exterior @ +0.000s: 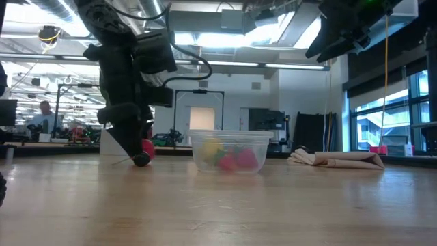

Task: Pick and placing Produce into tupperware
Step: Put the red strawberry into the transparent bin

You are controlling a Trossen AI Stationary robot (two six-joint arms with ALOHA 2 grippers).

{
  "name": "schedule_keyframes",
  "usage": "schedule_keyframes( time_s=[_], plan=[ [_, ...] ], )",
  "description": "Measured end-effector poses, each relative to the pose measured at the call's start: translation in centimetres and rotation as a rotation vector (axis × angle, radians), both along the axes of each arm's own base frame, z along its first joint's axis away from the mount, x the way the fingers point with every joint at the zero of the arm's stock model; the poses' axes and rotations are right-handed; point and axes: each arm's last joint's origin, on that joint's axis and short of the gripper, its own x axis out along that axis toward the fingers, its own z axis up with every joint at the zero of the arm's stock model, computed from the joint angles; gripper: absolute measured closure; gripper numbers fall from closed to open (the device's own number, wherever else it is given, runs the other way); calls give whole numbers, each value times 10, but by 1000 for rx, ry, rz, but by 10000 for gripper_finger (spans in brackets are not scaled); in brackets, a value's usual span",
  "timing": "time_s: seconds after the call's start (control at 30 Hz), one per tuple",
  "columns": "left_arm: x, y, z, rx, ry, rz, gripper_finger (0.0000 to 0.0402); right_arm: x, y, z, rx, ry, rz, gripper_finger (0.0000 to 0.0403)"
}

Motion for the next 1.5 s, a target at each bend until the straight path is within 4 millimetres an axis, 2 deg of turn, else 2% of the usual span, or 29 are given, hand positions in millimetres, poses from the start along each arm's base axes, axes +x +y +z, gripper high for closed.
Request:
schedule_keyframes(
  time_s=[0.13, 0.43, 0.77, 1.0, 1.27, 1.37, 1.5],
  plan=[
    [0, 0, 1, -1, -9, 0, 124, 0, 0, 0, 6, 2, 6, 109],
    [1, 0, 1, -21, -18, 25, 170, 0, 0, 0, 6, 3, 7, 109],
    [4, 0, 6, -29, -11, 48, 167, 0, 0, 0, 5, 6, 8, 109],
    [29, 3, 37, -10, -114, -7, 171, 0, 0, 0, 5, 5, 8, 109],
    [69, -2, 104, 26, -349, -161, 171, 0, 0, 0, 5, 5, 8, 109],
    [80, -7, 111, 17, -400, -210, 170, 0, 0, 0, 5, 4, 8, 109],
    [97, -12, 98, 25, -380, -258, 164, 0, 0, 0, 5, 2, 8, 109]
  ],
)
